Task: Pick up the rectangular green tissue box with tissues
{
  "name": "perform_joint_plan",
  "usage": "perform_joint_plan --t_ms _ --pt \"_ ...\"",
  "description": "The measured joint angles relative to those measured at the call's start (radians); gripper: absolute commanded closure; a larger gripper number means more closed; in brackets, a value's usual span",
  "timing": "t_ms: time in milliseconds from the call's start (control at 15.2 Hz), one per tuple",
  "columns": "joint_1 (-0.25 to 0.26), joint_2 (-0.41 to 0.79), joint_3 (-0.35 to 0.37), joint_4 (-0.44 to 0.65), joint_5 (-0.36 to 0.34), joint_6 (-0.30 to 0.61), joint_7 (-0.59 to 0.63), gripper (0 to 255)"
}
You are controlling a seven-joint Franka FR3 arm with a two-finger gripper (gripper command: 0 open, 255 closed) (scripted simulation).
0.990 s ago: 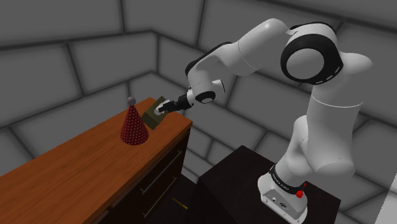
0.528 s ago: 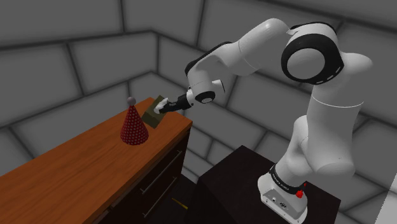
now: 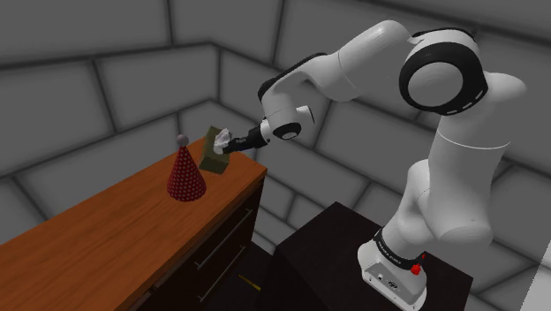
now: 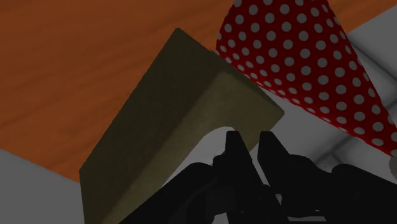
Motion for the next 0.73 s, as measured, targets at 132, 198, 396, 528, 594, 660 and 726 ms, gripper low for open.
perform_joint_plan --t_ms 132,198,396,528,594,660,726 --pt "0.005 -0.025 0.000 -0.005 -0.026 0.015 0.025 255" --pt "0.005 -0.036 -0.001 -0.006 -0.041 0.021 0.038 255" --pt "0.011 -0.070 -0.001 -0.012 -0.082 0.042 0.078 255" --pt "0.013 -0.095 -0.003 -0.016 -0.117 0.054 0.110 255" --pt "0.015 -0.106 -0.003 -0.017 -0.134 0.060 0.125 255" --pt "0.017 -0.121 -0.004 -0.023 -0.148 0.067 0.138 255" --pt "0.018 -0.126 -0.004 -0.021 -0.160 0.071 0.150 255"
